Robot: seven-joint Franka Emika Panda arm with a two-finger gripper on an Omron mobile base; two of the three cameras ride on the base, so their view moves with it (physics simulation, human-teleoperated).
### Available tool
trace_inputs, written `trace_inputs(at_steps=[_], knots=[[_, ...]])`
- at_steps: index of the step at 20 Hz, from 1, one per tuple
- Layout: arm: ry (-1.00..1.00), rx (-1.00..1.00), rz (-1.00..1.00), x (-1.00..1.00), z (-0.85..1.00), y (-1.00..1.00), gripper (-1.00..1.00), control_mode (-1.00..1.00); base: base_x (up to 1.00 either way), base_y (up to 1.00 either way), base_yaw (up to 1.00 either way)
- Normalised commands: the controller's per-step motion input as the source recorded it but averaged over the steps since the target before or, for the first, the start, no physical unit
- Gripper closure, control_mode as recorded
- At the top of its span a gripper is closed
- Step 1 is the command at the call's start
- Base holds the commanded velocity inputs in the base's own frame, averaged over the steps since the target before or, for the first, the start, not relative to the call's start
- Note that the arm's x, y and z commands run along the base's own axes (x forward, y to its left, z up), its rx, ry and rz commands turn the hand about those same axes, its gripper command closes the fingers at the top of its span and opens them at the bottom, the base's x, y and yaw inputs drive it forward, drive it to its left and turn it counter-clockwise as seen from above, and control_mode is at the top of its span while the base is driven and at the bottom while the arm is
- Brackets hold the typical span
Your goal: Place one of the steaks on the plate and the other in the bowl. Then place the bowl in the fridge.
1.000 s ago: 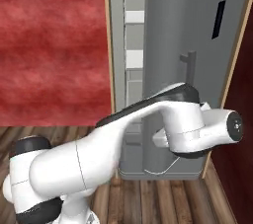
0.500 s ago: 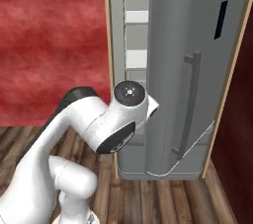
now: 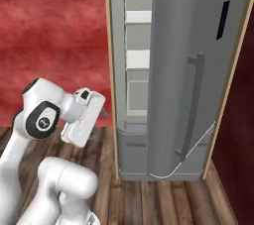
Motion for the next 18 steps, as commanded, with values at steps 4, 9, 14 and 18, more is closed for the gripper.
trace_inputs(at_steps=[4, 9, 14, 18], knots=[[0.58, -0.84, 0.00, 0.77, 0.13, 0.88, -1.00, -1.00, 0.00, 0.00, 0.00], [0.56, -0.44, -0.04, 0.66, 0.27, 0.32, -1.00, -1.00, 0.00, 0.00, 0.00], [0.41, -0.12, -0.04, 0.81, -0.11, -0.15, -1.00, -1.00, 0.00, 0.00, 0.00], [0.20, -0.02, 0.00, 0.77, 0.00, -0.47, -1.00, -1.00, 0.00, 0.00, 0.00]])
